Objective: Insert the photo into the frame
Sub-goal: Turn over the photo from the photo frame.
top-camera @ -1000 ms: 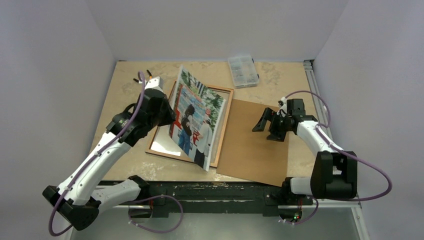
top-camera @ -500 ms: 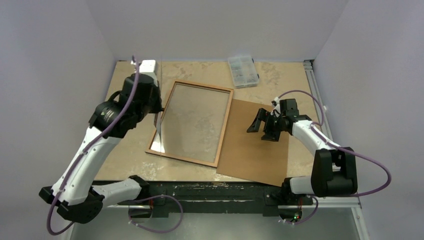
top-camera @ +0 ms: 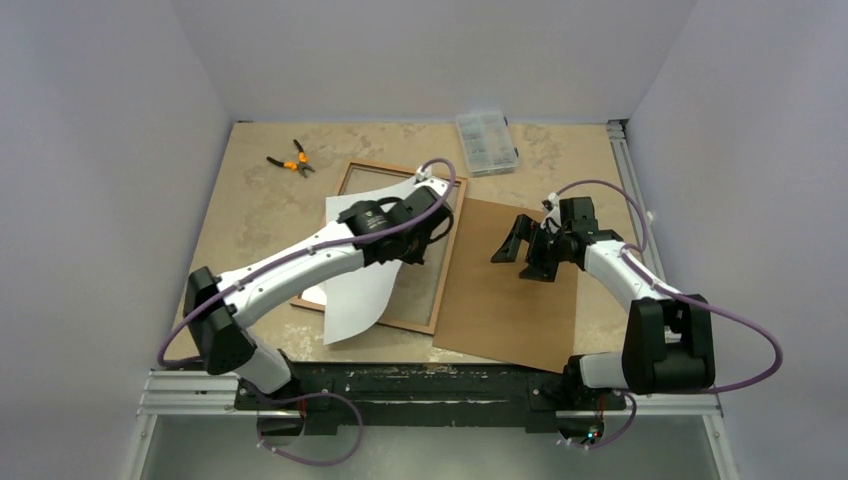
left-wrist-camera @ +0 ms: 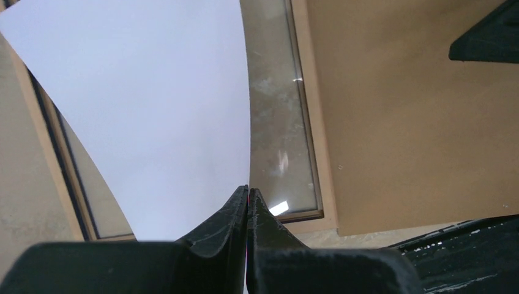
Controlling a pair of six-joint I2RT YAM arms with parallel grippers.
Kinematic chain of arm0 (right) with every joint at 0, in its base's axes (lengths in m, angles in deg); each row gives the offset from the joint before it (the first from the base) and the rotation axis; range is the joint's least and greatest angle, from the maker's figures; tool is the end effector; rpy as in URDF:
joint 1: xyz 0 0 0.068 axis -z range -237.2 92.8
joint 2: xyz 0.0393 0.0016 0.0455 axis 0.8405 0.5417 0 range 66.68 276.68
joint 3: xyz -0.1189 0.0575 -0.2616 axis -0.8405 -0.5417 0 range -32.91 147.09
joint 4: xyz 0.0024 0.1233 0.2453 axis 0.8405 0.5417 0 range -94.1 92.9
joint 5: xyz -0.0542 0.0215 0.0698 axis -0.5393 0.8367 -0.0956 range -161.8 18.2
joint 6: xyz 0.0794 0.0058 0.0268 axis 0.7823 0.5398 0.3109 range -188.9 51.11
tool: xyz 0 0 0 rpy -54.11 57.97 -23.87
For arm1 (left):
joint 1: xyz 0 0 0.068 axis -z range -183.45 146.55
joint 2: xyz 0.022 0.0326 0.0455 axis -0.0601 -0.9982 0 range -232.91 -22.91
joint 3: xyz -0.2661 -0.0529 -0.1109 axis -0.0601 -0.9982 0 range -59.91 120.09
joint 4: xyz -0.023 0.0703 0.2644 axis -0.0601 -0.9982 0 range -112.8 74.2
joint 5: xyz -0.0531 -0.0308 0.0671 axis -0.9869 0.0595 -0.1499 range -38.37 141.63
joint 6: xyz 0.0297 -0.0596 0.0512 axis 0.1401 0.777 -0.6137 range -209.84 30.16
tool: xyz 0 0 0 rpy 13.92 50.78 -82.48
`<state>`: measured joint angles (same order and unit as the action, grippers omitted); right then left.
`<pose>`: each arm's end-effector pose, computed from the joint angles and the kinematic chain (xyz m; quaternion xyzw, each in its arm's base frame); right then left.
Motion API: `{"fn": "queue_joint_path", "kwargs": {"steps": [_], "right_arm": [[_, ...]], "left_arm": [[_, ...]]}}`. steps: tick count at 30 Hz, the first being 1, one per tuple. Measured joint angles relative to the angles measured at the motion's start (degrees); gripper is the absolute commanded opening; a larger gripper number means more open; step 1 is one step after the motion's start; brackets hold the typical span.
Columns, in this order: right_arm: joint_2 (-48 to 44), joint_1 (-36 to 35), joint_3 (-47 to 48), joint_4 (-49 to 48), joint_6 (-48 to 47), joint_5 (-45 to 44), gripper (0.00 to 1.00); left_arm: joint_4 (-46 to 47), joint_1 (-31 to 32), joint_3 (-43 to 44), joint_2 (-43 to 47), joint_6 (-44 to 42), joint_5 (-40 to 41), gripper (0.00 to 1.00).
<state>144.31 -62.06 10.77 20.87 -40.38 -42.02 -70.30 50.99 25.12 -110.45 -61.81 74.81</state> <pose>0.2743 0.0600 0.1788 0.1235 0.9254 0.3115 0.1769 0.2248 -0.2649 0.3279 0.1590 0.9275 -0.0385 0.3362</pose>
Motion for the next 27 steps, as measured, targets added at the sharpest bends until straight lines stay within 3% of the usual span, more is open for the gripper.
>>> {"fn": "queue_joint_path", "kwargs": {"steps": [8, 9, 14, 16, 23, 27], "right_arm": [[-3.4, 0.0, -0.2, -3.6, 2.4, 3.6, 0.99], [-4.0, 0.1, -0.3, -4.0, 2.8, 4.0, 0.99], [-6.0, 0.8, -2.2, -7.4, 5.2, 6.2, 0.98], [-6.0, 0.9, -3.2, -8.4, 6.1, 7.1, 0.98], [-4.9, 0.9, -6.6, -10.9, 6.9, 8.2, 0.95], [-3.2, 0.9, -9.6, -13.3, 7.8, 9.3, 0.92]], "left_arm": [[4.8, 8.8, 0.0, -8.2, 3.0, -2.0, 0.0], [5.5, 9.6, 0.0, -8.7, 3.1, -2.6, 0.03], [8.6, 12.3, 0.0, -9.5, 4.2, -6.7, 0.72], [10.9, 12.3, -0.6, -9.0, 5.0, -8.0, 0.85], [18.3, 9.2, -9.8, 1.5, 6.4, -14.4, 0.87], [24.9, 0.0, -21.0, 13.9, 9.0, -20.7, 0.86]]}}
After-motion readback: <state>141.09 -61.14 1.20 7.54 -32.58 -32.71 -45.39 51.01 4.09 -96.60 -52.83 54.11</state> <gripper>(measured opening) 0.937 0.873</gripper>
